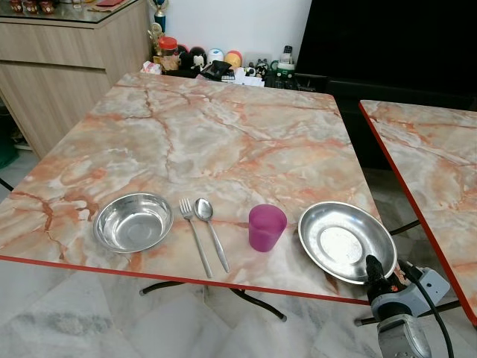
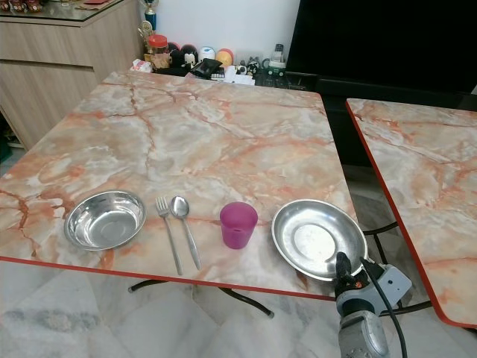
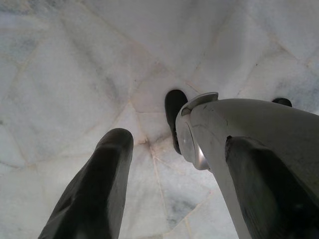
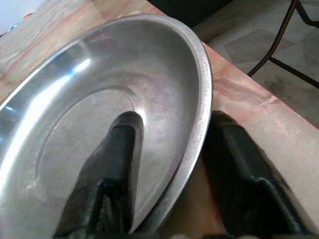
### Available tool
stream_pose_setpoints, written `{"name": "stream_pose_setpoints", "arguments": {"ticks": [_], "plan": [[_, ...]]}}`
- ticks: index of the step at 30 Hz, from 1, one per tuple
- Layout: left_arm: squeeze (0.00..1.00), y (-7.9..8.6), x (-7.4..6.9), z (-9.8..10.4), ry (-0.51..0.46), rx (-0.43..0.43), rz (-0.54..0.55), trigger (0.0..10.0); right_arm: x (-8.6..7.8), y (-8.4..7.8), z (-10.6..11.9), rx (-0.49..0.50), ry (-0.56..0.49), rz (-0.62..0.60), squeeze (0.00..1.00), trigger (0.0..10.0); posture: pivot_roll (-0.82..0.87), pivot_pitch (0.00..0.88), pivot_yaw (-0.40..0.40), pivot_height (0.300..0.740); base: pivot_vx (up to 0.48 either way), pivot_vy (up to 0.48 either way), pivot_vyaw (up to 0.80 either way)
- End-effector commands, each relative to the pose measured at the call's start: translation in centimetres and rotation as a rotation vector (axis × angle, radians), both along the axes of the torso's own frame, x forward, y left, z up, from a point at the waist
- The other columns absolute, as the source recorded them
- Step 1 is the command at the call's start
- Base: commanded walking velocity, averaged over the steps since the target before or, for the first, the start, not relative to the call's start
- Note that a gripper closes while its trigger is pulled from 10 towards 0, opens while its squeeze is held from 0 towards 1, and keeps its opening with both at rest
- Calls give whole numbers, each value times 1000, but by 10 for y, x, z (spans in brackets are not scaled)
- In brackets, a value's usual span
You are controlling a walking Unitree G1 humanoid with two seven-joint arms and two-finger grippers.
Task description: Setting the table
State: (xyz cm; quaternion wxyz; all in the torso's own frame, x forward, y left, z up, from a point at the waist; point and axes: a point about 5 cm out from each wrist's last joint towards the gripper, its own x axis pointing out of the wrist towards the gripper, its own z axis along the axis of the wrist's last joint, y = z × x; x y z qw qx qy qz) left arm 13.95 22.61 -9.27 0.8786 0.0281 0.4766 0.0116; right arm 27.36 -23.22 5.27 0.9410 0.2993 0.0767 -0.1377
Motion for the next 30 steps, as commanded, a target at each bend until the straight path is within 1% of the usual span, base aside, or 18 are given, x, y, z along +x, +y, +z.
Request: {"name": "stream_pose_setpoints", "arguments": {"ticks": [1,10,12,15,17,19,21,22,24,25,26,27,28,29,30], "plan": [[0,-7,-7,-4,26,-21,-22,10000,-5,0,-10,15,52,-8,0,118,16,97,-79,740,0,0,0],[0,-7,-7,-4,24,-21,-26,10000,-5,-1,-11,10,50,-42,0,0,17,97,-78,740,0,0,0],[0,-7,-7,-4,24,-17,-33,10000,-5,-4,-9,6,38,-73,0,0,17,97,-78,740,0,0,0],[0,-7,-5,-3,25,-11,-45,10000,-5,-9,-6,-38,31,-115,0,0,18,96,-78,740,0,0,0],[0,-7,-3,-3,21,-9,-49,10000,-7,-14,-2,-44,-2,-171,0,0,17,97,-78,740,0,0,0],[0,-7,-3,-3,21,-8,-50,10000,-8,-16,-1,-53,-8,-187,0,0,17,97,-78,740,0,0,0],[0,-7,-2,-2,17,-7,-50,10000,-10,-21,2,-68,-29,-245,0,0,21,98,-77,740,0,0,0],[0,-7,-2,-2,15,-2,-53,10000,-12,-27,6,-72,-57,-294,0,0,21,98,-77,740,0,0,0],[0,-6,-2,-2,13,3,-57,10000,-13,-30,9,-76,-77,-316,0,0,21,98,-77,740,0,0,0],[0,-6,-2,-2,13,7,-58,10000,-13,-32,14,-72,-114,-324,0,1686,21,98,-76,740,0,0,0],[0,-5,-2,-2,12,9,-57,10000,-12,-33,19,-68,-155,-327,0,9216,21,98,-76,740,0,0,0],[0,-4,-2,-2,12,13,-56,10000,-11,-34,25,-63,-199,-326,0,10000,21,98,-76,740,0,0,0],[0,-4,-2,-1,11,16,-54,10000,-10,-36,31,-70,-238,-330,0,10000,21,98,-76,740,0,0,0],[0,-4,-2,-1,11,16,-54,10000,-10,-36,31,-70,-238,-330,0,10000,21,98,-76,740,0,0,0],[0,-3,-2,-1,11,18,-53,10000,-10,-38,36,-70,-266,-338,0,10000,21,98,-76,740,0,0,0]]}}
